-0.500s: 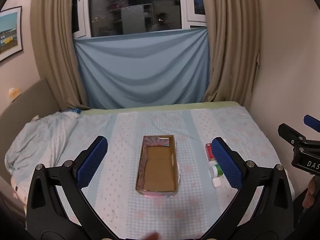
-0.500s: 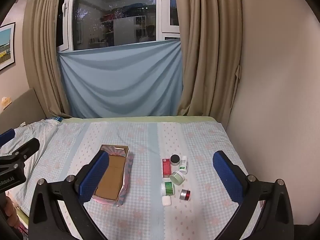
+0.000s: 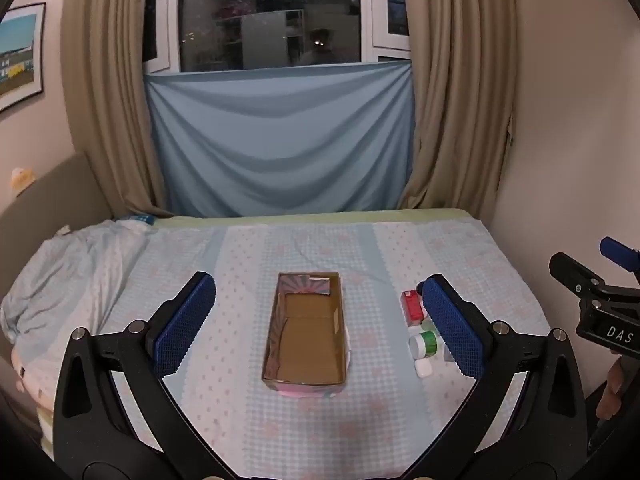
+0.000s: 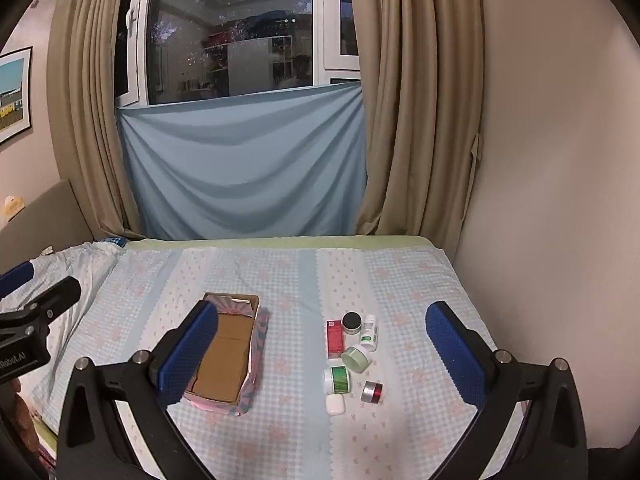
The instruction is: Organize rigid objects
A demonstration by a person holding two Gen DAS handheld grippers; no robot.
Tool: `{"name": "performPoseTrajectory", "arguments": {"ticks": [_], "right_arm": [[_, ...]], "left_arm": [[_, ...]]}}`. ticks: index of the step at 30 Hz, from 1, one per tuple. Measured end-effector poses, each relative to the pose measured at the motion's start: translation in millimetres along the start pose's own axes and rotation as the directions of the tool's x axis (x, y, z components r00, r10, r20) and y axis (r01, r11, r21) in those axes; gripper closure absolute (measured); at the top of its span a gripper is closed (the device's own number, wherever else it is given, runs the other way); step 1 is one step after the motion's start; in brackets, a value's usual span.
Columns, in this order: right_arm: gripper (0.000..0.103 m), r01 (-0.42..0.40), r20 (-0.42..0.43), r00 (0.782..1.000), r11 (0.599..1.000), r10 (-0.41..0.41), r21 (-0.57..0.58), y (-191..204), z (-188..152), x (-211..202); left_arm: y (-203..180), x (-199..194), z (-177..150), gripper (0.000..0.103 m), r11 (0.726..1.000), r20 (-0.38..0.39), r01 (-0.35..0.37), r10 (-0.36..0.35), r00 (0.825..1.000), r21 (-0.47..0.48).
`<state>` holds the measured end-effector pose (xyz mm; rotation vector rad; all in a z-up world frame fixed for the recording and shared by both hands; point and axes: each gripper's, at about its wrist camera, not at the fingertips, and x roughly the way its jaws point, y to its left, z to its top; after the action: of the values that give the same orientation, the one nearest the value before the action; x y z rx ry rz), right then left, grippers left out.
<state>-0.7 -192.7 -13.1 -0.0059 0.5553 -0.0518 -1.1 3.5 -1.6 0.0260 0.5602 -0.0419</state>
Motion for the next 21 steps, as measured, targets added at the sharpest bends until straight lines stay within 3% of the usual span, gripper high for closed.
{"name": "performPoseTrajectory", "arguments": {"ticks": [4, 21], "right_arm": [[0.0, -0.027, 0.014, 1.0, 0.999, 0.027, 0.026, -26, -6, -3], [0.0, -0.032, 0.04, 0.999, 0.999, 0.032, 0.017, -29, -6, -7]], "left_arm": [[-4, -1, -2, 0.001, 1.0, 0.007, -0.022, 0.022, 1.0, 0.015], [-6, -9, 3, 0.001, 1.0, 0.024, -0.017, 0.017, 1.0, 0.007]]}}
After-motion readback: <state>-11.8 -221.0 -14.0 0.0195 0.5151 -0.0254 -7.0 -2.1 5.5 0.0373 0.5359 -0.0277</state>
